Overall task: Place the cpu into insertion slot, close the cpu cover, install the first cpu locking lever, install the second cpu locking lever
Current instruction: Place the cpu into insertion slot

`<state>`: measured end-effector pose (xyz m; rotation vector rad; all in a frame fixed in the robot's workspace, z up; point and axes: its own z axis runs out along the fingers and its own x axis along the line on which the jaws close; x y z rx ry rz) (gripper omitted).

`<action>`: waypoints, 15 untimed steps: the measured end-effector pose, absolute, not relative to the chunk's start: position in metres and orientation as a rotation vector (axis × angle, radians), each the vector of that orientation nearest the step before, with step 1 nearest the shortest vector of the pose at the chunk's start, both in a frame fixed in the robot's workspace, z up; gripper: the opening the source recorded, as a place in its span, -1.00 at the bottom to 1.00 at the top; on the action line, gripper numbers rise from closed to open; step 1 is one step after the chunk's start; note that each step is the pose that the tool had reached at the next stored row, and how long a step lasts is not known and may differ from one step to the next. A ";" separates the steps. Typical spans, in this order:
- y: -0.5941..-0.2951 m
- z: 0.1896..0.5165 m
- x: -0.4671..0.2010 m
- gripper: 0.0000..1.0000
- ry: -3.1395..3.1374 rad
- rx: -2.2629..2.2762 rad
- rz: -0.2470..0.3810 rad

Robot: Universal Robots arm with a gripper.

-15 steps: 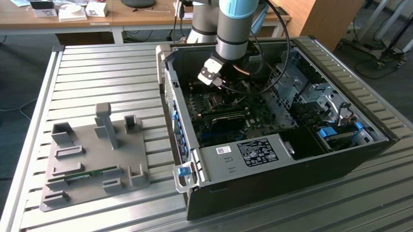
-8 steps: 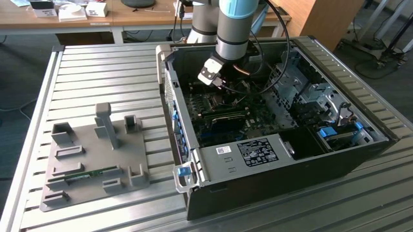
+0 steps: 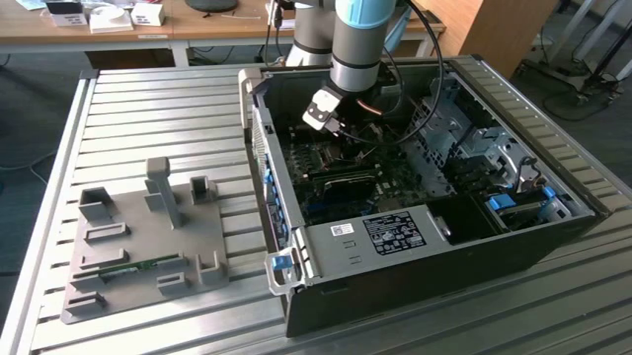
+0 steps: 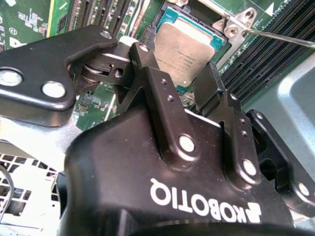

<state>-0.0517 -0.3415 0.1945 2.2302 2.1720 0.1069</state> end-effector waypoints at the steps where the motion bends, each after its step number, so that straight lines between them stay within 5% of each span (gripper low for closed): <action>1: -0.341 0.195 -0.052 0.08 2.172 2.230 0.107; 15: -0.341 0.194 -0.051 0.08 2.164 2.237 0.107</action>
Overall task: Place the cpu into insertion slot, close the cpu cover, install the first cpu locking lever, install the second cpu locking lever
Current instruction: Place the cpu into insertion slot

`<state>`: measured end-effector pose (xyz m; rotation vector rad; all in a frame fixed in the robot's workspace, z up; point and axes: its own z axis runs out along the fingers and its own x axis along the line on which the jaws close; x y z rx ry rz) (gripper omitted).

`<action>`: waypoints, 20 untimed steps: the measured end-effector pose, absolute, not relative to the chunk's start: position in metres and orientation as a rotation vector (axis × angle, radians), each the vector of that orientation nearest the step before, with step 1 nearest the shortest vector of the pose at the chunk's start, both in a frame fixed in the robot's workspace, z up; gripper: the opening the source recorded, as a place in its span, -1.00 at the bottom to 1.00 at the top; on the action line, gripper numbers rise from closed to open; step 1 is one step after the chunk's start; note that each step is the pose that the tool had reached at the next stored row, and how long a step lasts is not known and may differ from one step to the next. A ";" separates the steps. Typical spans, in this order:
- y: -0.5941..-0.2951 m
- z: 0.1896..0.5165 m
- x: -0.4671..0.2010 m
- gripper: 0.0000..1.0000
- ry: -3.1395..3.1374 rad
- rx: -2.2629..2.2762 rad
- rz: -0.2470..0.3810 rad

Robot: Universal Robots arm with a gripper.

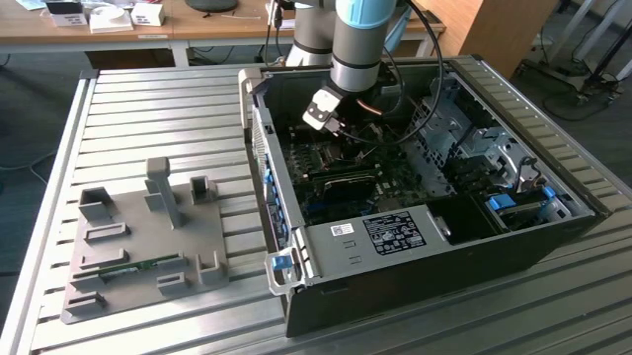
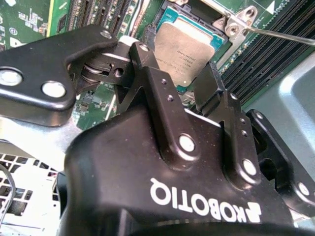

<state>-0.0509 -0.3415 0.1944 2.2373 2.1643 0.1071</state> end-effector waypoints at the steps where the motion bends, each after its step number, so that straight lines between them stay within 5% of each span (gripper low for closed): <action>1: -0.341 0.194 -0.051 0.08 2.164 2.237 0.107; 20: -0.341 0.193 -0.051 0.08 2.164 2.237 0.106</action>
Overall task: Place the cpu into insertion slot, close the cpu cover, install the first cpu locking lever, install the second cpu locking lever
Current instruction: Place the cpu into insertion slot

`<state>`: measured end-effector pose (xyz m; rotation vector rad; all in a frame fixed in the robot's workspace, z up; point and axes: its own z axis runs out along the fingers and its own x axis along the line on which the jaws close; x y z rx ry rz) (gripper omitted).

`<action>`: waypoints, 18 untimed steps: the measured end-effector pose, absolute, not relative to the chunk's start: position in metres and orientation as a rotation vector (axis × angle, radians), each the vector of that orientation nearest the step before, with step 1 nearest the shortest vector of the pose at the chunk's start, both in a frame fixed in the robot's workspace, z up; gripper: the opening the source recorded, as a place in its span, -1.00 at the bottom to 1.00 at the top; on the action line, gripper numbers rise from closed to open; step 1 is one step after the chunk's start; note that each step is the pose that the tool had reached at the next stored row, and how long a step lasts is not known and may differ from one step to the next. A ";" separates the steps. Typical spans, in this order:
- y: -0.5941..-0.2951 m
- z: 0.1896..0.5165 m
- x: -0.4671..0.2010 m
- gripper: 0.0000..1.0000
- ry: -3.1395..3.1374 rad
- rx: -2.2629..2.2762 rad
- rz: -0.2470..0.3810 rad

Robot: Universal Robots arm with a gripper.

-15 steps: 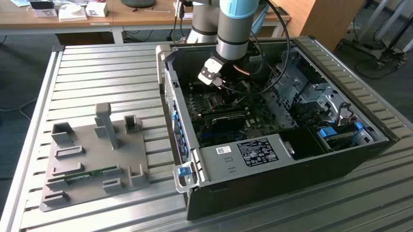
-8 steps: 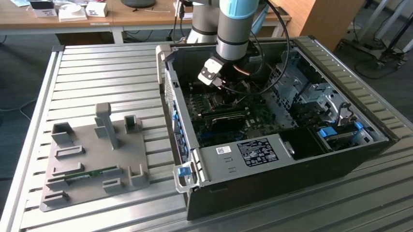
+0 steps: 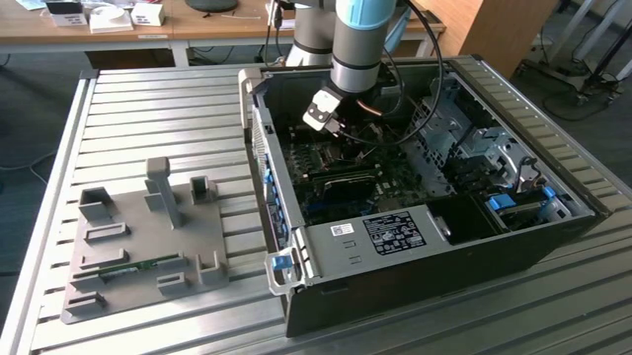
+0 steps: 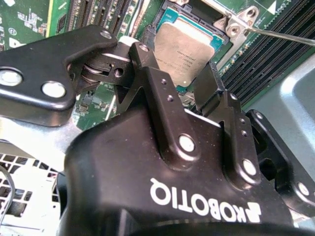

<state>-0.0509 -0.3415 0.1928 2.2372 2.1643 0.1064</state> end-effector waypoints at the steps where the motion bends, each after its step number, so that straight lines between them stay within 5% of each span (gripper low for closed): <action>1: -0.341 0.193 -0.051 0.08 2.164 2.237 0.106; 18: -0.341 0.192 -0.051 0.23 2.164 2.237 0.107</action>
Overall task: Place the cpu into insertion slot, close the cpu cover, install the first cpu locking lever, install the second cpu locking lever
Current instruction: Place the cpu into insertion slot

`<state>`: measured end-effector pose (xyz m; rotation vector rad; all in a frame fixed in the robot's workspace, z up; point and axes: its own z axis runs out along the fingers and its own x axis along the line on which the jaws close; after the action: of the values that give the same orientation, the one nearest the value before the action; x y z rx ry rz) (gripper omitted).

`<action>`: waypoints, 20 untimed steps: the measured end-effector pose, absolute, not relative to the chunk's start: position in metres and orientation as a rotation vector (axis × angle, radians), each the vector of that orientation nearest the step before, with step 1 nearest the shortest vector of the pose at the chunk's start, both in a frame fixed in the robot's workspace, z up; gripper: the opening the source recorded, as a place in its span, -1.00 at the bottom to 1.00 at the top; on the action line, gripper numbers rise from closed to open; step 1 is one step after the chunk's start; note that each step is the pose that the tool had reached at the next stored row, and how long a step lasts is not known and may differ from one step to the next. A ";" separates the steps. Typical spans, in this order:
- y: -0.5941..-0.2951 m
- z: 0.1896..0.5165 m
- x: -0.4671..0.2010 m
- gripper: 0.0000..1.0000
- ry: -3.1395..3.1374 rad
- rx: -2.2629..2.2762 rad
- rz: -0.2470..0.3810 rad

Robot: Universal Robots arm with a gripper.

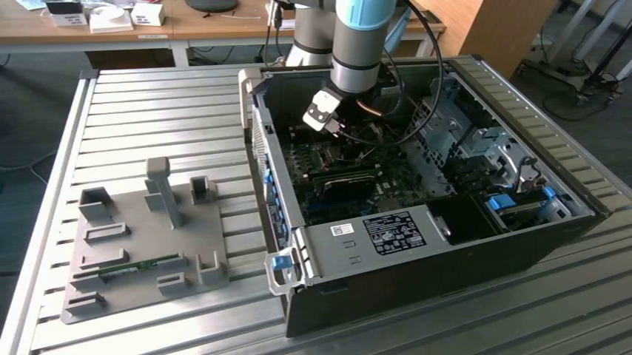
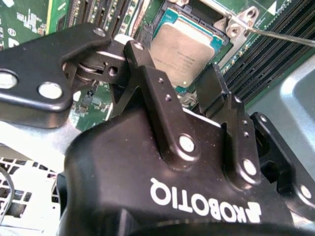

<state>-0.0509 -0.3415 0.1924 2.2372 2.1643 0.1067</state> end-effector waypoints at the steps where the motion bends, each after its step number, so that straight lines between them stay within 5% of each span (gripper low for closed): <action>1: -0.341 0.192 -0.051 0.23 2.164 2.237 0.107; 20: -0.341 0.211 -0.051 0.23 2.164 2.237 0.107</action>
<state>-0.0509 -0.3414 0.2111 2.2370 2.1642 0.1066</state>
